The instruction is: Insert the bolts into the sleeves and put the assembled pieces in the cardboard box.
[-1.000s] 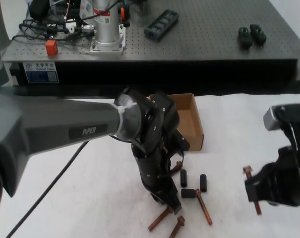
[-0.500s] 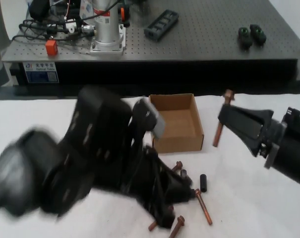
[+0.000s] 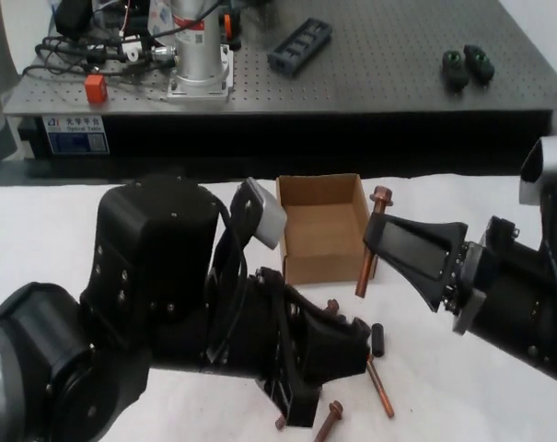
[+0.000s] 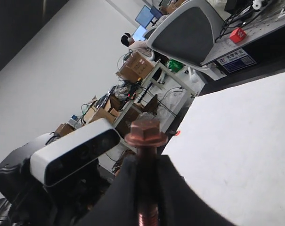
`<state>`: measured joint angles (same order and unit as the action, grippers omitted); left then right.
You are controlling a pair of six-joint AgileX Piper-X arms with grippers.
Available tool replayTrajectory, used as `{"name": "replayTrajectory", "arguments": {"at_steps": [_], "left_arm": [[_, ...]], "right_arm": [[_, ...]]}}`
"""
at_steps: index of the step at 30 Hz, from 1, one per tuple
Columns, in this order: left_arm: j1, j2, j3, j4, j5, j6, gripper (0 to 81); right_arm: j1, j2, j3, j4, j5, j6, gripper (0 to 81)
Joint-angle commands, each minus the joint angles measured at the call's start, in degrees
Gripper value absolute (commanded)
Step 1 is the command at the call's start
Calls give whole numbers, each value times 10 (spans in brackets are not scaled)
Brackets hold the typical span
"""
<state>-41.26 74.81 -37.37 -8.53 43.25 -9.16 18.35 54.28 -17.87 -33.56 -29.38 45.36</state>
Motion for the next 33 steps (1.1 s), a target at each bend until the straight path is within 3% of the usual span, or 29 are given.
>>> {"name": "replayTrajectory", "arguments": {"at_steps": [1, 20, 25, 28, 31, 33], "left_arm": [[-2, -8, -1, -55, -24, -25, 7], [-2, -8, -1, -84, -59, -42, 7], [-2, -8, -1, -84, -102, -42, 7], [-2, -8, -1, -97, -114, -38, 7], [-2, -8, -1, -113, -119, -15, 7], [-2, -8, -1, -113, -133, 5, 7]], "right_arm": [[2, 0, -2, 5, 21, -21, 0], [2, 0, -2, 45, 28, -30, 0], [15, 0, -2, 48, 3, -68, 10], [29, 0, -2, 48, 3, -91, 130], [37, 0, -2, 49, 8, -107, 372], [37, -1, -2, 49, 10, -107, 454]]}}
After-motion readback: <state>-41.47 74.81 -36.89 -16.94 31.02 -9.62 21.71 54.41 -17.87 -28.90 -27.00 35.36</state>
